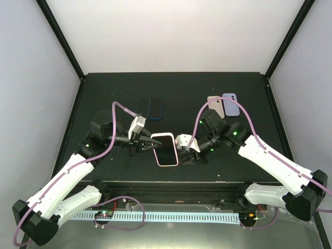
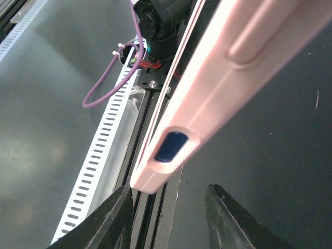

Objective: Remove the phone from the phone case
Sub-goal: Remove the phone case from the phone.

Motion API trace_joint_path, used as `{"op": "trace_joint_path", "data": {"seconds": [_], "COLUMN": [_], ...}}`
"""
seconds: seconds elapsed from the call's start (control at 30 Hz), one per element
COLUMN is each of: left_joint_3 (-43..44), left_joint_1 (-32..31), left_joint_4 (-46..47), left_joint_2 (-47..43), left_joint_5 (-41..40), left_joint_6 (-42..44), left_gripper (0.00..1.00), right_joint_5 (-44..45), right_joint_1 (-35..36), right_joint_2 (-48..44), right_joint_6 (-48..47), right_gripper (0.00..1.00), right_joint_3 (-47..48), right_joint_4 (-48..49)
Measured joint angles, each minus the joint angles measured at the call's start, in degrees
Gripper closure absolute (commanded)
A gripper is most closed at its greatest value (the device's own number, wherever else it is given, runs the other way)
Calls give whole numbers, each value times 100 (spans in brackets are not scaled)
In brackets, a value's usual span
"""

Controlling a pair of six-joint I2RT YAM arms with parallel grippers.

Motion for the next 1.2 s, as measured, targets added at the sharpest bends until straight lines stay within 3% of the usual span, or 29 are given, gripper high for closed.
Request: {"op": "trace_joint_path", "data": {"seconds": [0.3,0.4,0.47,0.7,0.83,1.2], "left_joint_3": [-81,-96,-114,-181,-181,-264], "left_joint_1": [68,76,81,105,105,107], "left_joint_4": [234,308,358,490,570,1169], "left_joint_2": [50,72,72,72,74,107], "left_joint_5": [192,214,210,173,219,374], "left_joint_6": [-177,-223,-249,-420,-540,-1220], "left_gripper": [98,98,98,98,98,98], "right_joint_5": [-114,-192,-273,-321,-260,-203], "right_joint_1": [81,83,96,118,118,118], "right_joint_2": [101,101,98,2,-122,-225], "right_joint_6": [-299,-358,-372,-127,-85,-487], "right_gripper": [66,58,57,78,85,89], "right_joint_3": [-4,-4,-4,-92,-94,20], "right_joint_4": [-37,-61,-81,20,57,-74]}}
